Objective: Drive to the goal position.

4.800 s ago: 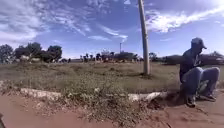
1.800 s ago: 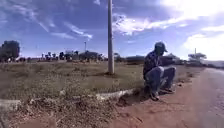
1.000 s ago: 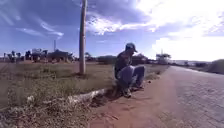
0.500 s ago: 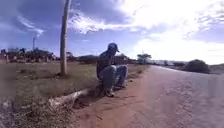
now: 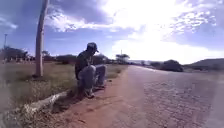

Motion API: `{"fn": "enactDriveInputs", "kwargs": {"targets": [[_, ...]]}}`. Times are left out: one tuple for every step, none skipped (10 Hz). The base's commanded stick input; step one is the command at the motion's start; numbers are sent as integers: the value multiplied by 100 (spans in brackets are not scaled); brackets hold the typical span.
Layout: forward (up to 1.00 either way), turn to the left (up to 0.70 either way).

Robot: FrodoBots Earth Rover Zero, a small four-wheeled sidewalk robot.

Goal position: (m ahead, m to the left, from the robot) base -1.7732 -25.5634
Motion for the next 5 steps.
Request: {"fn": "enactDriveInputs", "kwargs": {"targets": [[0,-70],[0,-70],[0,-70],[0,-70],[0,-70]]}}
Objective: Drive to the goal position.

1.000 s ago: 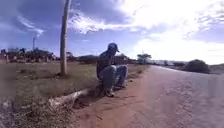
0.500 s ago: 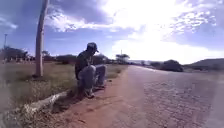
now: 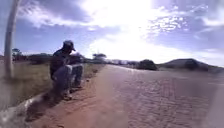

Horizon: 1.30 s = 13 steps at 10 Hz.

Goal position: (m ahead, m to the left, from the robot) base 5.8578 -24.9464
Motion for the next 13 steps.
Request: {"fn": "enactDriveInputs", "kwargs": {"targets": [[0,-70],[0,-70],[0,-70],[0,-70],[0,-70],[0,-70],[0,-70],[0,-70],[0,-70],[0,-70],[10,-69],[28,-68],[70,-35]]}}
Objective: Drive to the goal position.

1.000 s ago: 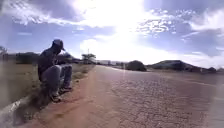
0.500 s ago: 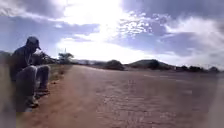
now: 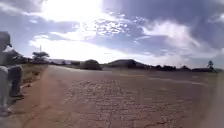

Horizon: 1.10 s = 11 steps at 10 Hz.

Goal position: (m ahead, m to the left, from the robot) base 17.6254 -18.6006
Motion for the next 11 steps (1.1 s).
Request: {"fn": "enactDriveInputs", "kwargs": {"targets": [[70,-35],[70,-35],[70,-35],[70,-35],[70,-35],[70,-35],[70,-35],[70,-35],[70,-35],[70,-35],[70,-35]]}}
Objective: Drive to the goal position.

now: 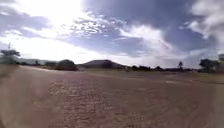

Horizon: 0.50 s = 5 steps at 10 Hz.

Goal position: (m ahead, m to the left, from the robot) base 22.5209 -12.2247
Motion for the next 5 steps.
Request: {"fn": "enactDriveInputs", "kwargs": {"targets": [[70,-35],[70,-35],[70,-35],[70,-35],[70,-35]]}}
